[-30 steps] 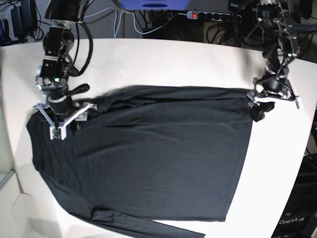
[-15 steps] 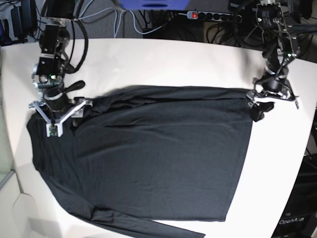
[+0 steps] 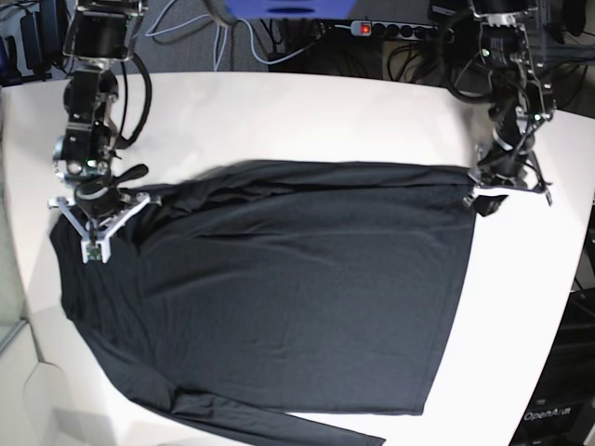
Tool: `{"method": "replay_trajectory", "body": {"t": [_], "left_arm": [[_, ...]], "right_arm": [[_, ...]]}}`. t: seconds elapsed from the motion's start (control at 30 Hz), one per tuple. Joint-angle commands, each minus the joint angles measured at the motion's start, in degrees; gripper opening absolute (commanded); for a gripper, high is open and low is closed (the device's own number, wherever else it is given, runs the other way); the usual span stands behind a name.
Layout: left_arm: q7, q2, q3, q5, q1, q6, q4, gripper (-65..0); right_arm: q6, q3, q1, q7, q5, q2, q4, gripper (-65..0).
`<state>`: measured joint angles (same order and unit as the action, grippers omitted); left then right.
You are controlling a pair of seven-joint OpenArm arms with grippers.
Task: Fold the T-shirt properly
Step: 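Drag the shirt toward the robot with both grippers, straightening it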
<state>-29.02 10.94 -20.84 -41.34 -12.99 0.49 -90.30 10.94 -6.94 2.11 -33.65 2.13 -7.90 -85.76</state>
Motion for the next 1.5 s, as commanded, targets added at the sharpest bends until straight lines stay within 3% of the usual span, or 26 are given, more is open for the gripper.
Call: {"method": "replay_trajectory", "body": {"t": [0.0, 0.2, 0.37, 0.87, 1.23, 1.47], "left_arm": [[1.2, 0.8, -0.1, 0.5, 1.3, -0.7, -1.0, -63.2], [1.2, 0.7, 4.8, 8.4, 3.0, -0.7, -1.1, -63.9], [1.3, 0.2, 6.0, 10.9, 4.5, -0.7, -0.2, -63.9], [1.3, 0.7, 6.3, 11.0, 6.4, -0.7, 8.9, -63.9], [1.3, 2.7, 12.1, 11.0, 4.7, -0.7, 10.9, -63.9], [1.4, 4.0, 11.7, 11.0, 0.4, -0.7, 10.7, -63.9]], "right_arm": [[-0.1, 0.0, -1.4, 2.2, 0.1, -0.6, -0.4, -64.7], [-0.1, 0.2, -1.5, 5.4, 0.0, -0.6, 3.2, -64.7], [-0.1, 0.2, -2.2, 5.6, 0.0, -0.6, 4.0, -64.7], [-0.1, 0.2, -3.8, 5.7, 0.0, -0.6, 8.4, -64.7], [-0.1, 0.0, 0.3, 5.8, 0.0, -0.6, 9.6, -64.9], [-0.1, 0.0, 5.6, 10.7, 0.0, -0.6, 9.6, -64.9]]}}
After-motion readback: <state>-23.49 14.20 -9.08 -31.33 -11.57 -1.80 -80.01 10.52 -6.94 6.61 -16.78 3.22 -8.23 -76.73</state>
